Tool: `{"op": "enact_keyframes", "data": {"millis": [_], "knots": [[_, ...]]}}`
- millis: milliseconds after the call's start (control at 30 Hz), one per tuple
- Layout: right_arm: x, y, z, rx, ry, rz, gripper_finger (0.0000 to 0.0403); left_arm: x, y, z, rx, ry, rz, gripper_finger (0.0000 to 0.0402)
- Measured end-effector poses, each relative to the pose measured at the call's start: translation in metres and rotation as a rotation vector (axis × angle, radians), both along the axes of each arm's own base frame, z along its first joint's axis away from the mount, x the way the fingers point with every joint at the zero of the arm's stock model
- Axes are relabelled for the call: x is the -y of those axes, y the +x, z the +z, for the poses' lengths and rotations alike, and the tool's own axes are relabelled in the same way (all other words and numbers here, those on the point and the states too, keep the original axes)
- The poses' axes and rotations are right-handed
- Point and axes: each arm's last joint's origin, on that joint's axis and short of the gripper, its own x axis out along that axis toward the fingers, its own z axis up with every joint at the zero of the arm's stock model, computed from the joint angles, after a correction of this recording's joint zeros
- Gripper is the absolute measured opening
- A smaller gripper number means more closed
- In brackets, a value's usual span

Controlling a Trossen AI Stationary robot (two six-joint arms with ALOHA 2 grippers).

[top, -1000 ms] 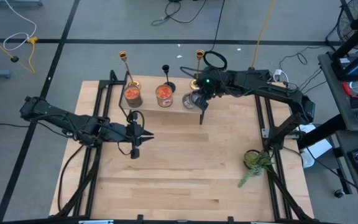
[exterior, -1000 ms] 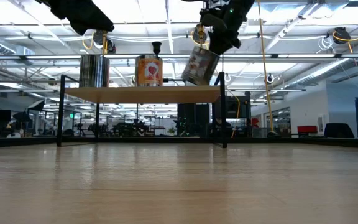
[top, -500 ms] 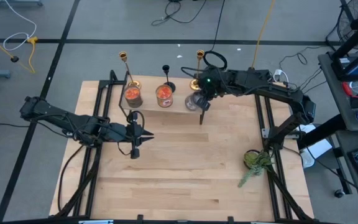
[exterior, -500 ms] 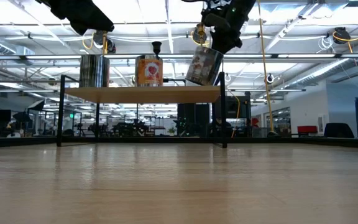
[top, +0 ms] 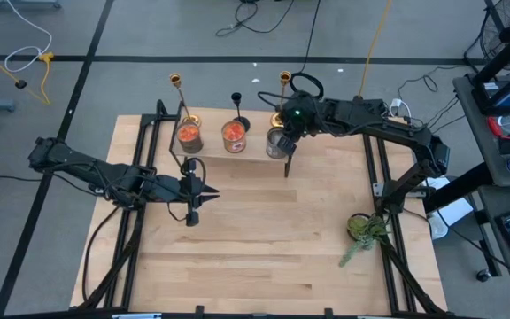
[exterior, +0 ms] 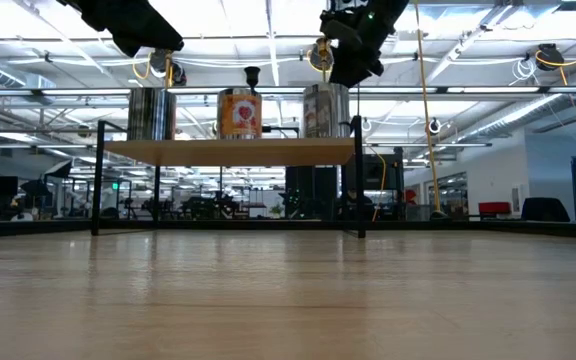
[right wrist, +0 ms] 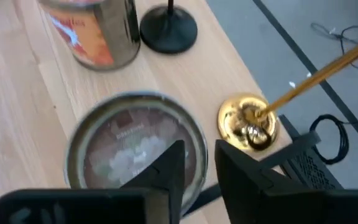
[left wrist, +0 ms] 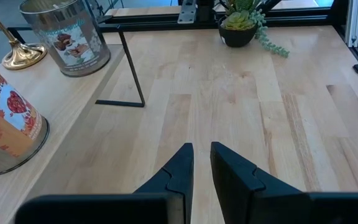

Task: Pick & Place candle stick holders
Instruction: Return to Home Position

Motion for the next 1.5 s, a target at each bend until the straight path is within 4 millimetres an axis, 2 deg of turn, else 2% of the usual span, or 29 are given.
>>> {"op": "enact_keyframes", "data": {"millis": [200,433,633,767,867,1000,1267,1500], "knots": [[-0.008,0.002,0.01,0.079,-0.028,0.026,0.01,0.0,0.0,0.0,0.0,0.001,0.0,0.006],[-0.039,-0.015,0.037,0.141,-0.059,0.118,0.0091,-0.003,-0.01,0.01,0.053,-0.016,0.001,0.006],[-0.08,-0.045,0.061,0.148,-0.124,0.301,0.009,-0.013,-0.043,0.03,0.135,-0.037,0.009,0.006],[-0.105,-0.07,0.063,0.188,-0.137,0.393,0.009,-0.025,-0.073,0.037,0.161,0.015,0.114,0.006],[-0.12,-0.089,0.049,0.225,-0.133,0.449,0.0089,-0.033,-0.089,0.036,0.205,0.079,0.226,0.006],[-0.133,-0.113,0.013,0.301,-0.112,0.491,0.009,-0.035,-0.1,0.016,0.187,0.196,0.156,0.006],[-0.142,-0.148,-0.064,0.553,-0.086,0.51,0.0091,-0.032,-0.094,-0.036,0.281,0.21,0.089,0.006],[-0.142,-0.17,-0.098,0.719,-0.072,0.576,0.0091,-0.032,-0.091,-0.054,0.337,0.246,0.086,0.006]]}}
